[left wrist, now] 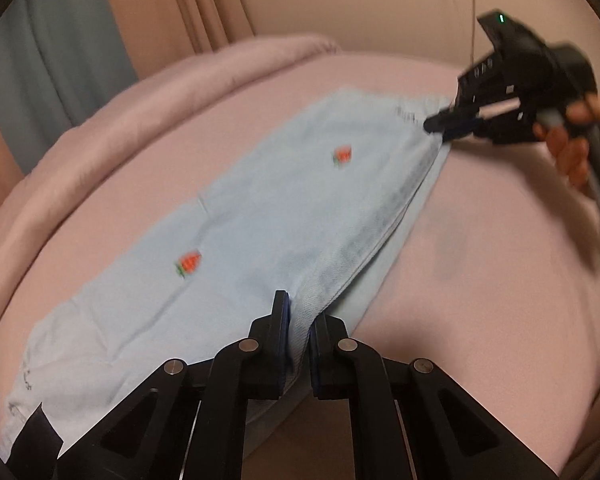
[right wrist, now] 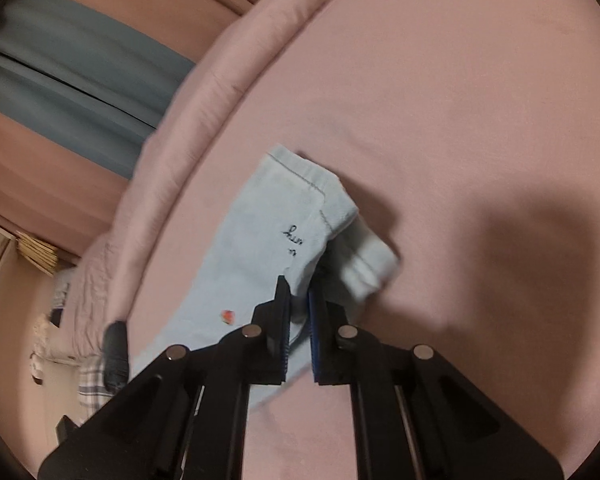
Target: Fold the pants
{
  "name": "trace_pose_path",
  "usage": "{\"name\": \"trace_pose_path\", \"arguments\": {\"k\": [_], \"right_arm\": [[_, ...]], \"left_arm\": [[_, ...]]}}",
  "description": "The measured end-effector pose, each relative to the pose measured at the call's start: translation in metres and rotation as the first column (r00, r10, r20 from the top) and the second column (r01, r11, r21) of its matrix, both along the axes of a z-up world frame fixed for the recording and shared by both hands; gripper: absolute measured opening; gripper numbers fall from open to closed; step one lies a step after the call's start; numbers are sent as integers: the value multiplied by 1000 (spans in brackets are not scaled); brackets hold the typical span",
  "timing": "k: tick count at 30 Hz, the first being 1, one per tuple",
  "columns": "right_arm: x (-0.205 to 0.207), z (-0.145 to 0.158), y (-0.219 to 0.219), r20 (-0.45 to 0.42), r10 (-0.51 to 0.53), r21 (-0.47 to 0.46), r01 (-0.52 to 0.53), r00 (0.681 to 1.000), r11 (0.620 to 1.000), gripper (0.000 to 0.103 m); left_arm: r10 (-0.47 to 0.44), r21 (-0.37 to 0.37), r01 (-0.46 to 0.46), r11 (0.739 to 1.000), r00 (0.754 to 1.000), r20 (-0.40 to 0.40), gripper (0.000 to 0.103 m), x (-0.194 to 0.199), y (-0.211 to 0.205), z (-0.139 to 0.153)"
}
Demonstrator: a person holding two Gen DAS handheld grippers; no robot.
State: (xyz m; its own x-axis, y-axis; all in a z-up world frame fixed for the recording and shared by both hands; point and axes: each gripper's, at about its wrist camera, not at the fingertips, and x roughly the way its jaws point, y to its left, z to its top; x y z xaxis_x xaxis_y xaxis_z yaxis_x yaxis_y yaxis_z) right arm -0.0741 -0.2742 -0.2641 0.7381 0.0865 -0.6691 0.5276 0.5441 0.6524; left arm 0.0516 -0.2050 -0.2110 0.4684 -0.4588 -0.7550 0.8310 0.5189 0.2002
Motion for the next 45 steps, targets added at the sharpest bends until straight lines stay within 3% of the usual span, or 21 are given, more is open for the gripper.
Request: {"name": "trace_pose_path", "arguments": {"k": [3,5,7,8,9,11,14,16,19,21,23,27,28,30,31,32,34,35,39,41,45], "right_arm": [[-5,-24,-13,-19,-13,89,15,1000,996,9],[-14,-16,-16,-19,-42,126,44,999,991,17],[-26,0,-16,-61,-73,59,76,996,995,24],[-31,11,-15,-101,-101,-16,100,990,995,35],[-35,22,-12,-132,-135,-99,122,982,988,37],[-36,48,-2,-92,-108,-223,85,990,971,38],[-9,63,21,-36,59,-233,-66,998,970,38],[18,63,39,-31,148,-232,-151,989,961,38],[54,50,66,-83,237,-289,-250,968,924,31],[66,33,80,-183,250,-330,-299,951,895,30],[55,10,92,-262,271,-368,-355,926,859,25],[17,2,107,-236,326,-508,-402,916,762,25],[13,4,104,-229,341,-498,-411,912,764,26],[0,7,83,-180,337,-390,-381,924,838,31],[-7,8,70,-143,309,-342,-340,940,876,42],[-19,9,52,-85,257,-277,-271,963,922,55],[-39,7,22,3,141,-157,-139,990,978,67],[-49,2,8,31,84,-89,-81,996,993,68],[-65,-17,-26,82,-72,152,59,994,987,65],[-56,-12,-25,90,-82,154,68,993,986,65],[-36,-10,-21,7,-69,157,67,998,985,65]], "left_arm": [[7,-16,-7,1000,1000,-30,8,2,3,5],[-6,-41,2,999,997,-83,10,4,9,13],[-24,-60,17,998,992,-124,18,1,19,23],[-35,-87,23,996,990,-138,29,-1,26,30],[-34,-119,16,993,987,-154,45,-3,30,37],[-8,-181,-24,983,984,-178,59,4,29,49],[63,-242,-112,964,977,-202,59,24,16,56],[107,-266,-187,946,952,-288,59,38,2,49],[149,-197,-244,950,904,-400,59,52,-16,20],[153,-125,-205,971,929,-338,59,37,-18,-1],[102,-150,-140,979,967,-232,59,12,-9,-5],[71,-152,-123,981,947,-314,59,17,4,3],[81,-155,-140,978,937,-340,59,19,9,8],[91,-195,-179,964,917,-389,59,27,21,20],[92,-216,-194,957,908,-408,59,27,24,25],[94,-234,-209,949,901,-424,59,30,27,30],[105,-272,-250,929,885,-454,63,41,25,39],[113,-285,-271,919,876,-469,69,47,21,42],[161,-287,-368,884,817,-553,70,72,-2,38],[153,-284,-402,870,769,-620,70,81,-15,32],[116,-294,-448,844,689,-716,70,94,-33,24]]}}
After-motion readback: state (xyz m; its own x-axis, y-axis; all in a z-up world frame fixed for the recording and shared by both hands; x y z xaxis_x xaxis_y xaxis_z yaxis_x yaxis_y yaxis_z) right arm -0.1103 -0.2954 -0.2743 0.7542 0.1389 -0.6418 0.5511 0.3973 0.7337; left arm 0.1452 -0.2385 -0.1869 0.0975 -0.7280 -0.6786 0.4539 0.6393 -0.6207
